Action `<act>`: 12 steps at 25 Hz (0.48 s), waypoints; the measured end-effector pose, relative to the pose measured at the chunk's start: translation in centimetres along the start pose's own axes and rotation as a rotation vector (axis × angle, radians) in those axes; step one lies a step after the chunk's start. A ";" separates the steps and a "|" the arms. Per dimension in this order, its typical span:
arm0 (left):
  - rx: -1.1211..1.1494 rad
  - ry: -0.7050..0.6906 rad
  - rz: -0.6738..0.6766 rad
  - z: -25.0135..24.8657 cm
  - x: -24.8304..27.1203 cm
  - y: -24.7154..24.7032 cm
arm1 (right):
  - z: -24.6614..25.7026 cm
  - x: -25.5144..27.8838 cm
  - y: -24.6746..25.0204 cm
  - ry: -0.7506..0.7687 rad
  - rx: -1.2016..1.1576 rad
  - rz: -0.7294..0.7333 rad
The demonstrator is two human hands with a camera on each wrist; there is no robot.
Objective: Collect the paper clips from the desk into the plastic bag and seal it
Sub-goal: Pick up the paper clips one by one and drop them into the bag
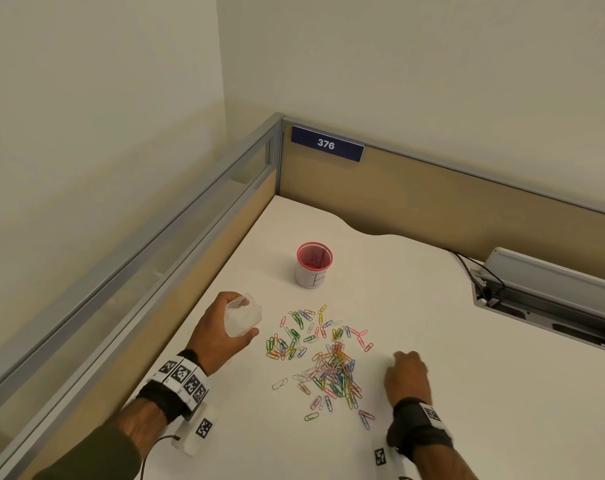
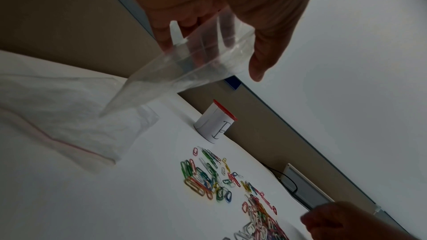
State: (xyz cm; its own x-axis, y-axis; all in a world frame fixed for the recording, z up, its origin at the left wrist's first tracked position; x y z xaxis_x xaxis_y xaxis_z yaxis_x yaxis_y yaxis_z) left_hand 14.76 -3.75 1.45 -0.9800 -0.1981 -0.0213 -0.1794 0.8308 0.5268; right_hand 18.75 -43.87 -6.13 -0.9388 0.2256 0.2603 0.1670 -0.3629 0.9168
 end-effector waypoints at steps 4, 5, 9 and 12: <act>-0.010 0.001 -0.011 -0.2 -0.2 -0.3 | -1.7 1.1 -1.0 -0.074 0.084 -0.008; -0.009 0.002 -0.009 -0.3 -0.2 -0.6 | -0.3 1.6 -1.6 -0.011 0.072 -0.009; -0.002 -0.003 0.021 -0.7 -0.1 -1.5 | 5.7 2.7 -3.0 0.255 -0.060 0.088; 0.003 -0.001 0.045 -0.6 -0.2 -2.0 | 6.3 2.2 -3.2 0.253 -0.100 0.146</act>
State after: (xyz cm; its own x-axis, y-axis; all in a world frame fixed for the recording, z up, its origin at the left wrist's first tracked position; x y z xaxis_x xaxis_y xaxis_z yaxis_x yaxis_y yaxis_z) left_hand 15.40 -5.68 0.92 -0.9871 -0.1600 0.0015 -0.1354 0.8406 0.5244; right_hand 18.02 -36.46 -6.57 -0.9544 -0.0630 0.2919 0.2869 -0.4646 0.8378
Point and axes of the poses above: each hand's wrist, its own x-axis away from the middle knuckle, its own y-axis out of the back of the hand, z = x × y, the point moved 10 cm from there along -x, towards the middle knuckle, and after that the axes turned 2 degrees about -x, right-handed, at the moved point
